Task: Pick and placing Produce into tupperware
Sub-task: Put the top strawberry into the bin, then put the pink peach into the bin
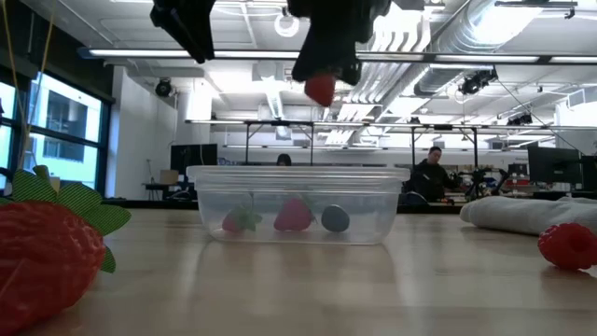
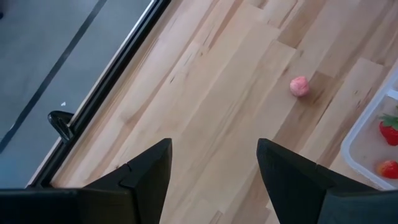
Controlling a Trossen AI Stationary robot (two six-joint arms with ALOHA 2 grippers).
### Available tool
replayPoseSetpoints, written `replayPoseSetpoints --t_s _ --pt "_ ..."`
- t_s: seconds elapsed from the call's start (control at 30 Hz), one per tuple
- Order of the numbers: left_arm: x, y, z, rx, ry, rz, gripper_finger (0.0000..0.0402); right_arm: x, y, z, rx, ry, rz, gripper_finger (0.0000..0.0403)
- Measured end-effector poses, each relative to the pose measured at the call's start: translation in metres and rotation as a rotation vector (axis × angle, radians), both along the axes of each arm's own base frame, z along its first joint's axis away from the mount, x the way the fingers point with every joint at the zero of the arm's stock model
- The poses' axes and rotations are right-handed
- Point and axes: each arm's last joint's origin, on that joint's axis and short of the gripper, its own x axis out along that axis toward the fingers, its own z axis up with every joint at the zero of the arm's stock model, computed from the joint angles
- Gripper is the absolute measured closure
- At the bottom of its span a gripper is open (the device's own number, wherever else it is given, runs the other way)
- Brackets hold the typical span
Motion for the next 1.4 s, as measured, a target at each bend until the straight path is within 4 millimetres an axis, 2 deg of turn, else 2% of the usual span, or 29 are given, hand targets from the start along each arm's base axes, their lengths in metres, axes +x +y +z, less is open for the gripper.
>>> replayPoseSetpoints --t_s 0.2,0.43,0.67,0.97,1.13,1.27,1.4 --pt "0.000 0.000 0.000 0.003 0.015 -0.023 0.0176 0.013 0.019 -0.033 0.025 0.078 0.003 0.0403" --pt "0.000 0.000 0.000 0.006 0.020 -0.035 0.0176 0.019 0.033 -0.057 0.031 0.140 -0.005 0.0403" --pt "0.000 0.000 0.000 0.004 0.022 -0.039 0.0176 0.019 0.034 -0.061 0.012 0.148 0.023 0.0390" --pt "0.000 0.000 0.000 0.001 0.022 -0.040 0.0176 0.017 0.032 -0.062 0.007 0.177 0.016 0.0304" --pt "0.001 0.000 0.000 0.002 0.011 -0.040 0.0176 0.016 0.028 -0.052 -0.019 0.185 -0.006 0.0271" --pt "0.009 0.000 -0.001 0.008 -0.046 -0.044 0.0176 0.007 0.018 -0.027 -0.117 0.191 -0.072 0.0265" --pt "0.022 0.000 -0.012 -0.032 -0.118 -0.076 0.0176 -0.014 0.005 0.006 -0.215 0.217 -0.173 0.0265"
